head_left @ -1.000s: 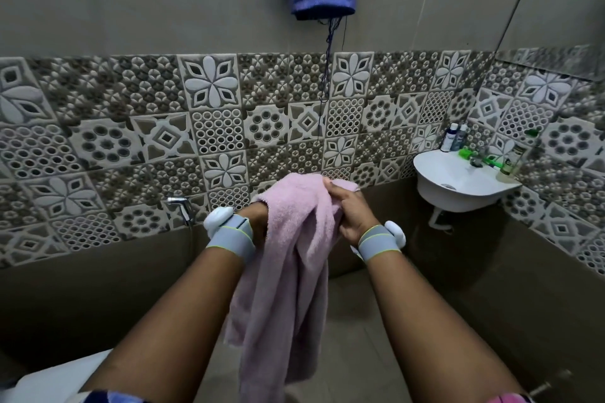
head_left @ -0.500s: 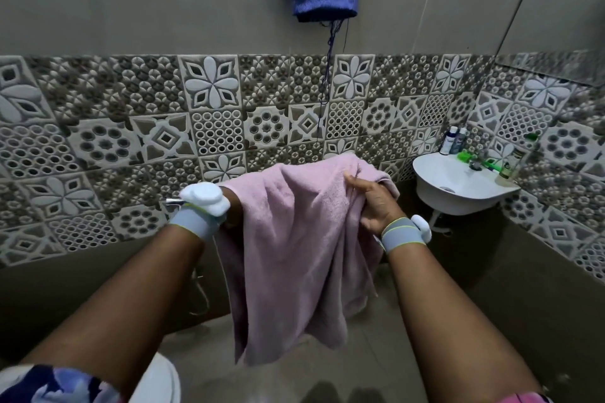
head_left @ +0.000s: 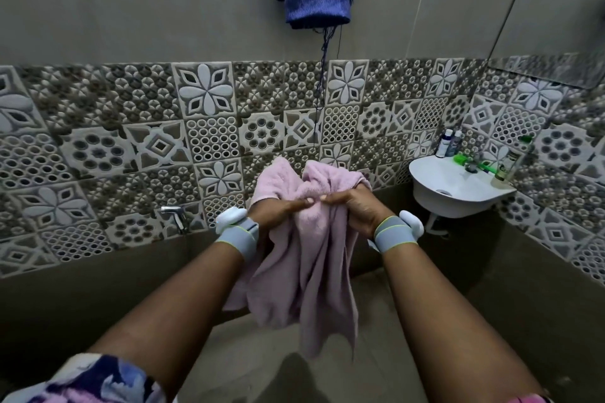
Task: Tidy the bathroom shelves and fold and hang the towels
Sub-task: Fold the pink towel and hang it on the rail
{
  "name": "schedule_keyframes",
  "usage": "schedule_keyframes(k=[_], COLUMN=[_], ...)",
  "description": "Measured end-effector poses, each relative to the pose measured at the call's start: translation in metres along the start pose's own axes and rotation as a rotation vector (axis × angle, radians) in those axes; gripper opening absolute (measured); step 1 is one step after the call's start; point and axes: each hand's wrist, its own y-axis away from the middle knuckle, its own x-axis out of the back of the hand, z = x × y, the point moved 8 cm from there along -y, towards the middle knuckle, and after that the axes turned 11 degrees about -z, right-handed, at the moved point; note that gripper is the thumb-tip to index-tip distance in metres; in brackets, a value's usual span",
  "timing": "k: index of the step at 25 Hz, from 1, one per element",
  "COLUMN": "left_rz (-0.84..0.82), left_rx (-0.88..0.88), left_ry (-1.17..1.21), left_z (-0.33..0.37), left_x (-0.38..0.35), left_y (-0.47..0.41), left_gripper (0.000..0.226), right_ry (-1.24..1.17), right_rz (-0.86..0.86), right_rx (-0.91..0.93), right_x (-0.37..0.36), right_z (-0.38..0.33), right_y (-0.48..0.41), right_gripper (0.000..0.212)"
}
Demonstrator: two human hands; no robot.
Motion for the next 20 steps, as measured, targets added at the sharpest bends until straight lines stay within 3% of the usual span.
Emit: schedule_keyframes(k=[2,5,9,12,14,17,20], left_rz=[0.106,0.292,0.335,0.316,0.319,0.226,0.216], left_rx=[0.005,-0.113,-0.188,-0.061,0.008,0.116,0.24], left_ry=[0.104,0.235,0.204,0.094,0.094,0.272,0.359], left_z=[-0.004,0.008,0.013,0.001,-0.003,-0.002,-0.011], left_x=[0.015,0.04,0.054,0.064,0.07,0.067,0.076], left_y=[-0.004,0.001,0.003,-0.004,-0.003,0.0,-0.002], left_gripper=[0.043,0.038,0.05,0.076,0.065,0.024,0.018], right_ry=[-0.036,-0.079,-0.033,-0.082,-0.136,-0.163,-0.145], right_rz=[0.101,0.407,0.551,0.55,0.54,0.548,0.526], right_rx=[0.041,0.092,0.15,0.181,0.187,0.208,0.222], right_x=[0.015,0.061,0.085,0.085,0.088,0.091,0.086], right_z=[-0.005,-0.008,-0.006,-0.001,0.003,0.003,0.007], right_y=[-0.001,0.006,0.011,0.011,0.01,0.011,0.007], right_gripper=[0.032,0.012,0.022,0.032,0.035,0.044,0.059])
